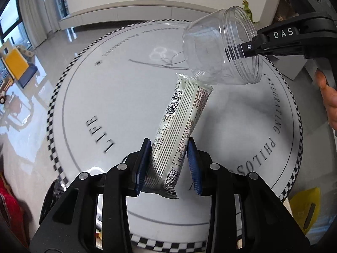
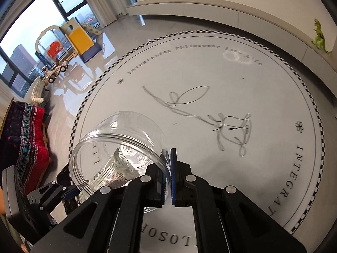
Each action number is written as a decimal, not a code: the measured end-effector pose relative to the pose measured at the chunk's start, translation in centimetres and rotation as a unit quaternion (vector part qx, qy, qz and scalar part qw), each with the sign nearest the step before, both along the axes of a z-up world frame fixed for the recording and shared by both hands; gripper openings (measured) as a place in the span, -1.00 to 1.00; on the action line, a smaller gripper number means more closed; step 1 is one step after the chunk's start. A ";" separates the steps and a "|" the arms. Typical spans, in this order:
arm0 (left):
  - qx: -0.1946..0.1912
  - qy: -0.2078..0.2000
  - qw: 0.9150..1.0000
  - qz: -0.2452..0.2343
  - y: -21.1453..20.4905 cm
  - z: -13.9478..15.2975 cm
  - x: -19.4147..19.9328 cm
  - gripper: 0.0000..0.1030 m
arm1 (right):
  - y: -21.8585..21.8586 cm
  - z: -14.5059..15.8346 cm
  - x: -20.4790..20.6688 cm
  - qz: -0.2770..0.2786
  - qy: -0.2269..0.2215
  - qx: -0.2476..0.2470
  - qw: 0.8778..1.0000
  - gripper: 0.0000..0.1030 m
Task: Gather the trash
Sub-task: 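Carry the snack bar and clear jar over the bin and release both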
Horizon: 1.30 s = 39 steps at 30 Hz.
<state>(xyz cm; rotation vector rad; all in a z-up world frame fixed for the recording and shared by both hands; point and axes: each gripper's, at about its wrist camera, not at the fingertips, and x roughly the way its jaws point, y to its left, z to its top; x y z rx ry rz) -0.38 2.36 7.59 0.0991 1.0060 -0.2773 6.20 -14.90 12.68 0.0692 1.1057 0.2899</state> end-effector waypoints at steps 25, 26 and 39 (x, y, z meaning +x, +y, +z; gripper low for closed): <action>0.004 0.028 0.958 0.286 22.8 -5.2 -19.3 -0.32 | 29.2 -7.3 -12.1 0.259 0.073 -0.020 0.963 -0.91; 0.006 0.030 0.955 0.295 23.3 -5.4 -19.6 -0.32 | 30.1 -7.7 -12.6 0.267 0.078 -0.023 0.960 -0.91; 0.043 0.022 0.908 0.416 28.9 -5.4 -24.5 0.88 | 39.0 -12.8 -17.6 0.340 0.120 -0.066 0.930 0.14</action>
